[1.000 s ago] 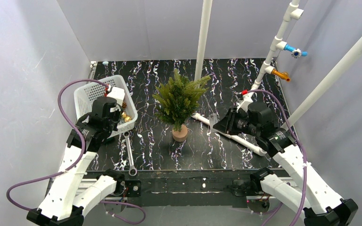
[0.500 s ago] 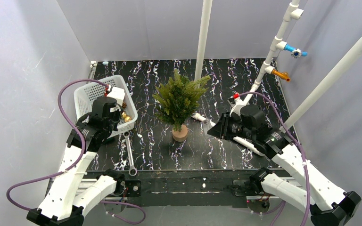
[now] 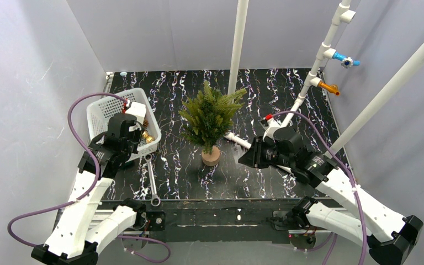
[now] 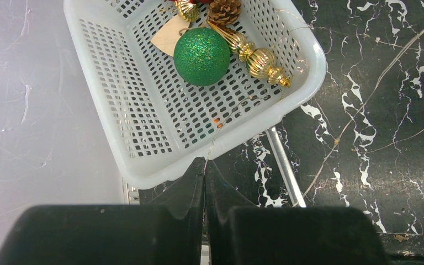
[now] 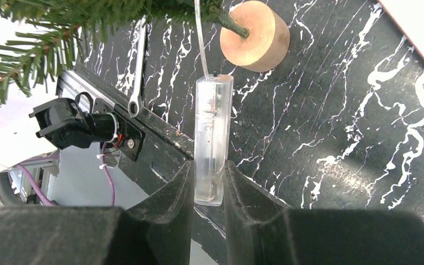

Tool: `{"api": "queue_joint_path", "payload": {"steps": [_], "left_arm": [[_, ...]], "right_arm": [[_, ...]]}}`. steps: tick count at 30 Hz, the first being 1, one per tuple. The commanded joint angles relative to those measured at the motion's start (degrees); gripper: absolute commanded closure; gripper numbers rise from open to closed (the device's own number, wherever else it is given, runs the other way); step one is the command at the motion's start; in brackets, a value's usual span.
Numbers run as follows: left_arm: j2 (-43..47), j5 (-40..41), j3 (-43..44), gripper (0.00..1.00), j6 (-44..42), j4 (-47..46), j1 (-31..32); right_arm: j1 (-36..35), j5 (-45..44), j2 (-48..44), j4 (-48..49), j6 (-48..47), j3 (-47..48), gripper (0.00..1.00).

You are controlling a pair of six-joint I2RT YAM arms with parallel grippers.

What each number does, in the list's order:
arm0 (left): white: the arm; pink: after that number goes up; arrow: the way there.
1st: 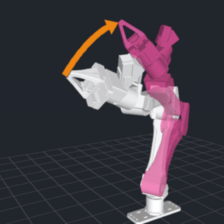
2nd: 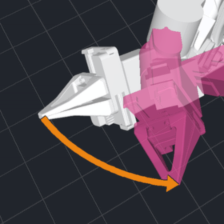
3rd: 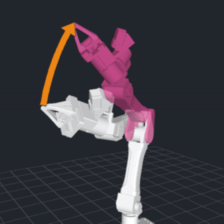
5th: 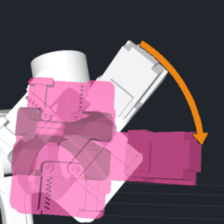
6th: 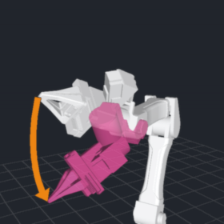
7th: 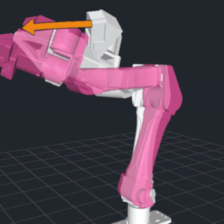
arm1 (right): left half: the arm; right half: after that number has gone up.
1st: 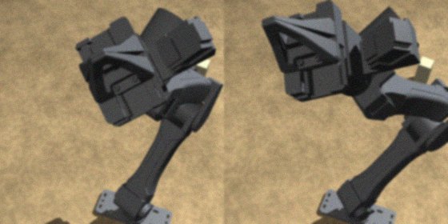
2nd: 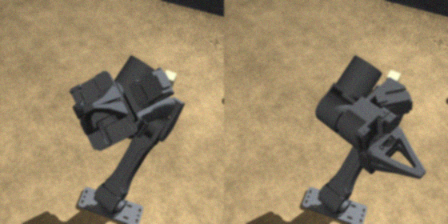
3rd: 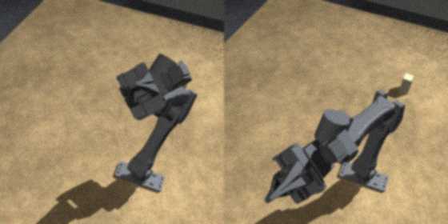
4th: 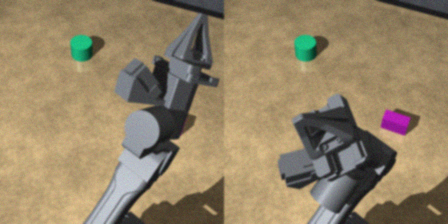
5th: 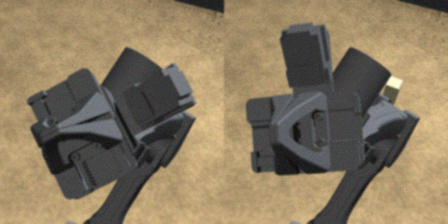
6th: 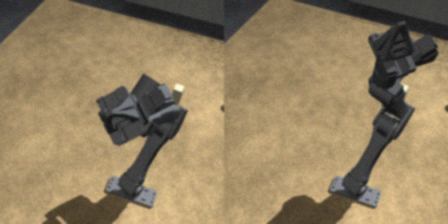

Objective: Decorate the small christmas tree
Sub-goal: Wrap the decoration item around the Christmas tree.

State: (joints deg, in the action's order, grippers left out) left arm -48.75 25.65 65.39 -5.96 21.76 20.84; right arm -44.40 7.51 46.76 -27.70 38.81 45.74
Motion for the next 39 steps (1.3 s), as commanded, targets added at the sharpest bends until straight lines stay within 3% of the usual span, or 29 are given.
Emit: {"api": "queue_joint_path", "payload": {"steps": [1,17,30,31,33,35,39], "left_arm": [[0.2,0.8,0.5,1.00,0.0,2.7,0.2],[0.0,1.0,0.6,1.00,0.0,2.9,0.2],[0.6,-0.2,1.6,1.00,1.2,5.4,0.2],[0.6,-0.4,2.3,1.00,1.8,6.1,0.2],[0.6,-1.3,3.7,1.00,3.7,7.9,0.2],[1.0,-3.2,4.6,1.00,5.3,9.6,0.2],[1.9,-6.8,7.0,1.00,9.6,14.7,0.2]], "right_arm": [[-1.0,-1.4,-1.2,2.2,1.7,-1.8,0.99],[-7.6,-3.6,1.6,6.5,6.4,-4.9,0.99],[-11.0,-6.9,3.3,4.6,6.3,-4.8,0.99],[-10.9,-7.2,3.1,4.6,6.2,-4.8,0.95],[-11.0,-8.6,2.7,3.7,6.1,-4.3,0.70],[-11.0,-10.3,2.2,1.9,5.9,-3.3,0.55],[-11.0,-13.8,-0.4,-2.5,5.3,-1.7,0.33]]}}
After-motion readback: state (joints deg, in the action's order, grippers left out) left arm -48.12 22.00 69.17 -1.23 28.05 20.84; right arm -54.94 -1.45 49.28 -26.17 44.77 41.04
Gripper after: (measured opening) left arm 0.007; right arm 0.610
